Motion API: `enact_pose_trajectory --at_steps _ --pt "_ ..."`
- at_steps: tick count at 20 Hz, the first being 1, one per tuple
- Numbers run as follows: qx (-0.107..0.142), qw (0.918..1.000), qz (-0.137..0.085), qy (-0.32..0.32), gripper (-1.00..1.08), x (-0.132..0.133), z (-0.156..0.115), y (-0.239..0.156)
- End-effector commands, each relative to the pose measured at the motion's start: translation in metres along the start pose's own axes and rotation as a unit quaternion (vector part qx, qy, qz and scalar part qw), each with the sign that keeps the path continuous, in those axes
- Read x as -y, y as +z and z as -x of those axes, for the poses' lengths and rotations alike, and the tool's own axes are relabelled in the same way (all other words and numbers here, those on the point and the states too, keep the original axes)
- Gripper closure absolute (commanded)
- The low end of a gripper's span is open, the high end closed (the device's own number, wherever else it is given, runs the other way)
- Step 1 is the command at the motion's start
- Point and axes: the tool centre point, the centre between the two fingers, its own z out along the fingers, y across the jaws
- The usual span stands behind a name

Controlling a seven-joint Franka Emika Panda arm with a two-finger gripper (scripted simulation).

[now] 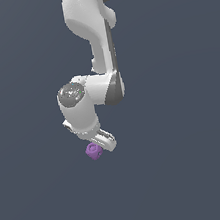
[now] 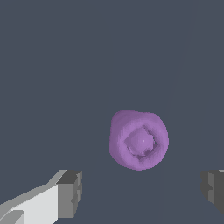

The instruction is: Pick up the object and move it to a goal position.

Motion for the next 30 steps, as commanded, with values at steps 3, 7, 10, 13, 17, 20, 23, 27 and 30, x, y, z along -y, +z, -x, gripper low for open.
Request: enact_pose_trajectory --at_steps 3,7,10,13,17,20,23,27,30 --pt "-0.001 0.9993 0.001 0.038 -0.92 -0.006 -0.011 0.010" --pt "-0.001 0.9986 0.001 0.053 -0.92 -0.009 -0.015 0.014" --pt "-0.001 0.9986 0.001 0.053 -0.92 -0.009 -0.015 0.015" --pt "-0.001 0.9986 0.001 0.053 -0.92 -0.009 -0.014 0.018" --pt "-0.001 0.9986 0.001 0.054 -0.92 -0.009 -0.015 0.034" --pt "-0.001 0.9985 0.001 0.055 -0.92 -0.010 -0.014 0.051" --pt "-0.001 0.9985 0.001 0.055 -0.92 -0.010 -0.014 0.062" --pt "-0.001 0.9985 0.001 0.055 -0.92 -0.009 -0.015 0.065" --pt "-0.001 0.9985 0.001 0.055 1.08 -0.009 -0.016 0.065"
